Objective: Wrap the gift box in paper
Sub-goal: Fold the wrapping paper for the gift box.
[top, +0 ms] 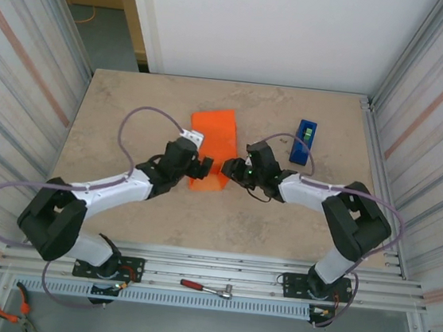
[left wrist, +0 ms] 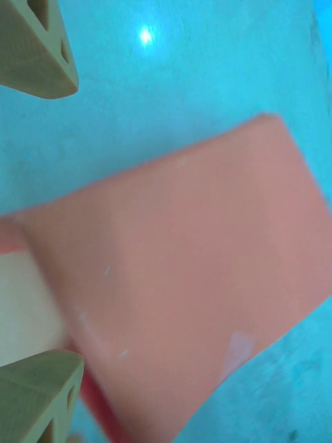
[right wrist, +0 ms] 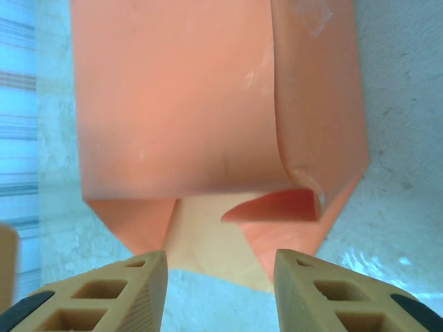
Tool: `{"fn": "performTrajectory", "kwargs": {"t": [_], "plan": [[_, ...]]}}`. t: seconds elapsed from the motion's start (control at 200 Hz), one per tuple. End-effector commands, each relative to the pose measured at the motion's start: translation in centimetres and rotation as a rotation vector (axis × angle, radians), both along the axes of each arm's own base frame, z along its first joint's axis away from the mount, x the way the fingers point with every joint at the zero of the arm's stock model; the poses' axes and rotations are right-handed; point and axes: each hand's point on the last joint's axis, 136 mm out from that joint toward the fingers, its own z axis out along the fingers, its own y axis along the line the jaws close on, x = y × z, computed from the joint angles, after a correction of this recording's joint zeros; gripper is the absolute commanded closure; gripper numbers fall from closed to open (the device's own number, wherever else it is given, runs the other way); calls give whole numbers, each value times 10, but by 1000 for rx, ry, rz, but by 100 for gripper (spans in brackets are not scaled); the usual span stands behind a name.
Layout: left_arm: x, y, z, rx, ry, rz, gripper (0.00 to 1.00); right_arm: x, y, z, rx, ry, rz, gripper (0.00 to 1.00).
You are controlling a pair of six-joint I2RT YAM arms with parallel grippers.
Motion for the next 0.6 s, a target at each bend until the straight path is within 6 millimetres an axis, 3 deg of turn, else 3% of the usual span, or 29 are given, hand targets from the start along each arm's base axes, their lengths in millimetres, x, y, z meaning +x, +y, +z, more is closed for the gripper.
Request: {"fn": "performTrajectory", "kwargs": {"t": [0.0,0.135,0.281,0.391,0.596], "plan": [[5,14,0,-138,89,43,6,-9,-26,-12,-61,25,-22,66],[23,27,-10,-192,169,57,6,-11,-37,-29,-106,67,-27,100],[40,26,-22,-220,221,37,6,-7,-33,-38,-140,82,-4,100],[48,14,-30,-218,249,-12,6,0,-30,-41,-160,87,3,100],[53,2,-47,-202,298,-59,7,16,-16,-38,-166,84,23,100]]}}
